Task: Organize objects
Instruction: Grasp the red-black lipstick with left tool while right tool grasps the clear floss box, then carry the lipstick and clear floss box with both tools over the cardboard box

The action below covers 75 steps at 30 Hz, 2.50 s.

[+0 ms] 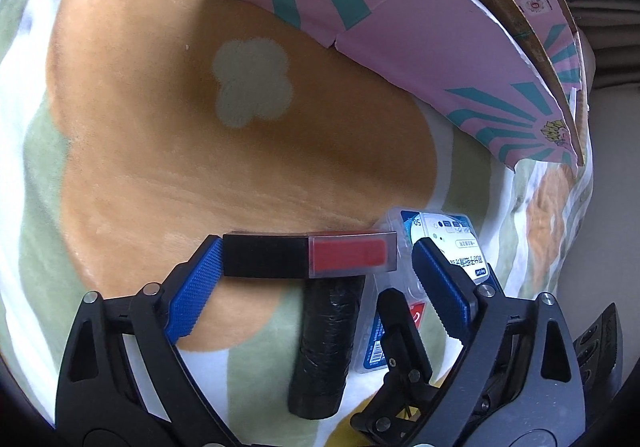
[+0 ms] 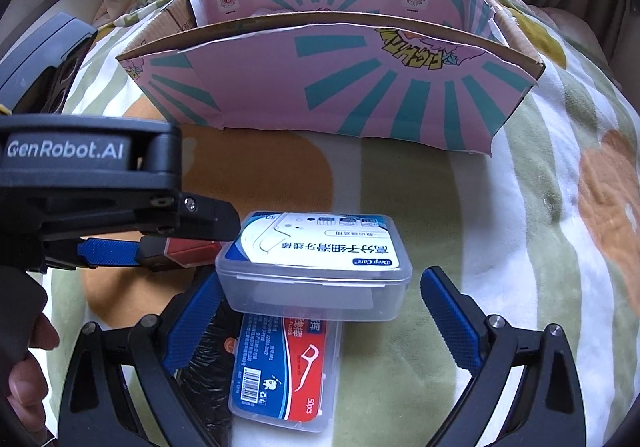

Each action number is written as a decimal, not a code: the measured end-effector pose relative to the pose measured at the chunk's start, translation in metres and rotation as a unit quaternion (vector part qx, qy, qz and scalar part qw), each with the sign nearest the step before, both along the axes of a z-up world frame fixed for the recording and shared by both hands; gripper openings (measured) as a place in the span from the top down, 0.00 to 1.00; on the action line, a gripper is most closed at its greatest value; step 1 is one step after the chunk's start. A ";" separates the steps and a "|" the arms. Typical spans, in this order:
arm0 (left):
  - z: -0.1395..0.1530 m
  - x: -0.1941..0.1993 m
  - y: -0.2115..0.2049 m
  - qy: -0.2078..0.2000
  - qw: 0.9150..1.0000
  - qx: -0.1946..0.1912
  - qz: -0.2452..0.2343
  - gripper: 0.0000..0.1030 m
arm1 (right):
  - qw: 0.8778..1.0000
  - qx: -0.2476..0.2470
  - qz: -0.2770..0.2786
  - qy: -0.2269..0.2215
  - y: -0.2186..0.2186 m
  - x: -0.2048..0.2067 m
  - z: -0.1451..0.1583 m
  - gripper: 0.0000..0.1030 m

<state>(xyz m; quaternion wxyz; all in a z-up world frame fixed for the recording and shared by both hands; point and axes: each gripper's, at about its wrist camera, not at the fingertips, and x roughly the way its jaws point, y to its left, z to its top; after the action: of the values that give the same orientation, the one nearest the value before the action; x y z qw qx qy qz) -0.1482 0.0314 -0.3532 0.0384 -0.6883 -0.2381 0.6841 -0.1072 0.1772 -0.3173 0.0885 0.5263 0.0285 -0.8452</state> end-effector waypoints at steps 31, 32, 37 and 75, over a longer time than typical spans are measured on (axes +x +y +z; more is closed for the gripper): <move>0.059 -0.003 -0.011 0.065 0.998 0.004 0.001 0.20 | 0.999 0.001 -0.007 0.042 0.025 -0.016 0.066 0.17; 0.071 -0.002 -0.023 0.072 0.997 0.004 0.000 0.20 | 0.999 0.001 -0.006 0.046 0.026 -0.016 0.077 0.17; 0.125 0.005 -0.028 0.110 0.994 -0.010 -0.015 0.20 | 0.998 -0.013 -0.013 0.057 0.036 -0.015 0.126 0.17; 0.282 0.119 -0.038 0.234 0.960 -0.117 -0.102 0.20 | 0.996 -0.025 -0.047 0.067 0.045 0.074 0.253 0.17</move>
<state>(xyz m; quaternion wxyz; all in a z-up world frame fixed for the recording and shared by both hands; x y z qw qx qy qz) -0.0287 -0.0063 -0.0714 0.0820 -0.5294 -0.0694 0.8416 -0.0329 0.2217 -0.0638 0.0601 0.4665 -0.0118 -0.8824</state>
